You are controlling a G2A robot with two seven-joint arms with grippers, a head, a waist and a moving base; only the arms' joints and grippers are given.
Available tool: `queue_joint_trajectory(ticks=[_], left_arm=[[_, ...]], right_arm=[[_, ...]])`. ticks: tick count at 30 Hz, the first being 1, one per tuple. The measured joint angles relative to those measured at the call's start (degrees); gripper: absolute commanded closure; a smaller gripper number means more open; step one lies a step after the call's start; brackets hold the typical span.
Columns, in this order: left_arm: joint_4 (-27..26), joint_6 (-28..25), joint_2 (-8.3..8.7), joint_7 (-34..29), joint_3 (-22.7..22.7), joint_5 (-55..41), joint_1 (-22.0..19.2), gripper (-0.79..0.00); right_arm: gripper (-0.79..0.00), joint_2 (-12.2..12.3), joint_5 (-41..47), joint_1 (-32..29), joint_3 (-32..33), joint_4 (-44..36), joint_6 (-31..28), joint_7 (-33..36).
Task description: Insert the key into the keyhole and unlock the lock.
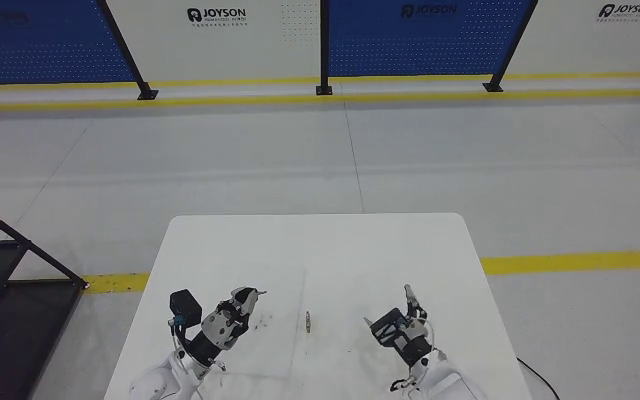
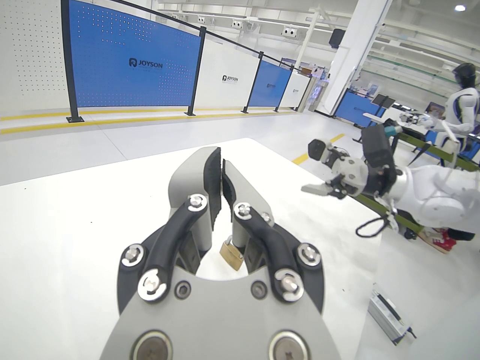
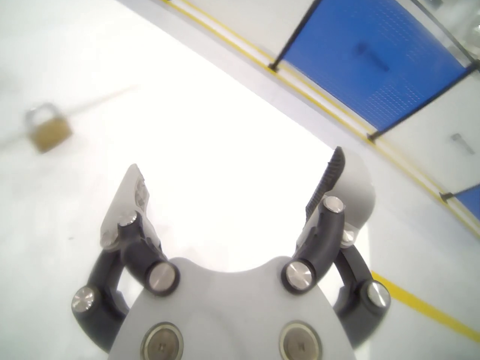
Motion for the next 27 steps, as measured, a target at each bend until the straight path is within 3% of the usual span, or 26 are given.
queue_joint_trajectory(ticks=[8,13,19,27], left_arm=[[0.00,0.00,0.00,0.00,0.00,0.00,0.00,0.000],[0.00,0.00,0.00,0.00,0.00,0.00,0.00,0.000],[0.00,0.00,0.00,0.00,0.00,0.00,0.00,0.000],[0.00,0.00,0.00,0.00,0.00,0.00,0.00,0.000]], right_arm=[[-0.785,-2.49,1.75,6.14,-10.93,6.16,2.96,3.50],[-0.785,-4.13,8.32,10.87,-16.06,10.82,-1.08,6.52],[-0.776,-5.79,14.23,14.83,-19.49,15.47,-1.25,7.17],[-0.437,-8.09,20.16,20.25,-22.72,21.03,0.63,7.70]])
